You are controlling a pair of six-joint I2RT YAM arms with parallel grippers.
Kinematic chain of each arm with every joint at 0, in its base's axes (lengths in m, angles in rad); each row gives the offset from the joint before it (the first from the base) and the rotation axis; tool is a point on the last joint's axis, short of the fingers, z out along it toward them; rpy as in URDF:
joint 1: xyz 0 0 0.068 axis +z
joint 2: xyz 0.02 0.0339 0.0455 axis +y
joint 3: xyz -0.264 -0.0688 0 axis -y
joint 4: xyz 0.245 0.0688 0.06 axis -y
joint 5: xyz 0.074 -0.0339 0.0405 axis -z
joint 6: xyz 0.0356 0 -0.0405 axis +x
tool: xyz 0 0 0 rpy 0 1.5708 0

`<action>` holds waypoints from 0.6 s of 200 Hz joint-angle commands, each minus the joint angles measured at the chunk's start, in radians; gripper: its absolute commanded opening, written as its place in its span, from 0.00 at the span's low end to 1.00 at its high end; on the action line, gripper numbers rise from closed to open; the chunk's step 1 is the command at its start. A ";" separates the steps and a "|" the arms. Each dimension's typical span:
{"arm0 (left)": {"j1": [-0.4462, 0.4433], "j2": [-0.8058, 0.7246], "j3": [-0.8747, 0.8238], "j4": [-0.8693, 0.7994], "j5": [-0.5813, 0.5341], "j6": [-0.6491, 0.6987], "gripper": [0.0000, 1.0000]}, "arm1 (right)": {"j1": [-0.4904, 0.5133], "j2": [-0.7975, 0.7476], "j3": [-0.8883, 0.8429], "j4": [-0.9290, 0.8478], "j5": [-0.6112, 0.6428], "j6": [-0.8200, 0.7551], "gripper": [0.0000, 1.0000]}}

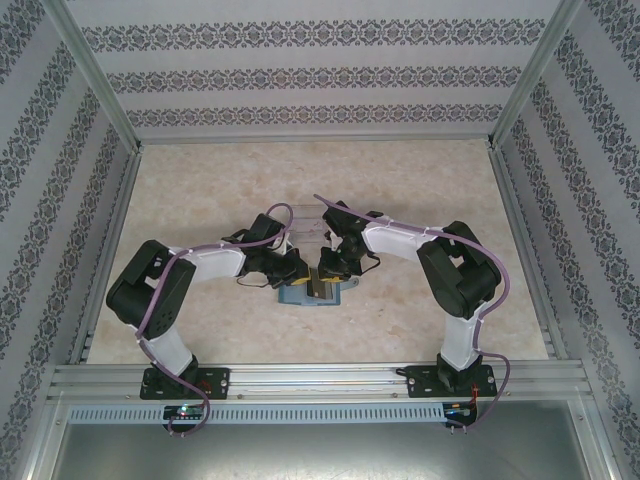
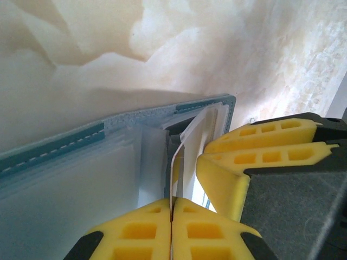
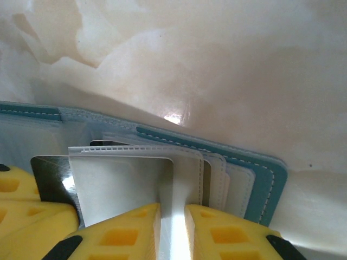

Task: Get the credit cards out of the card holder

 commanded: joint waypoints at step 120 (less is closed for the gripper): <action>0.049 -0.106 0.084 -0.358 -0.147 0.200 0.04 | 0.000 -0.013 0.004 -0.066 0.063 -0.015 0.22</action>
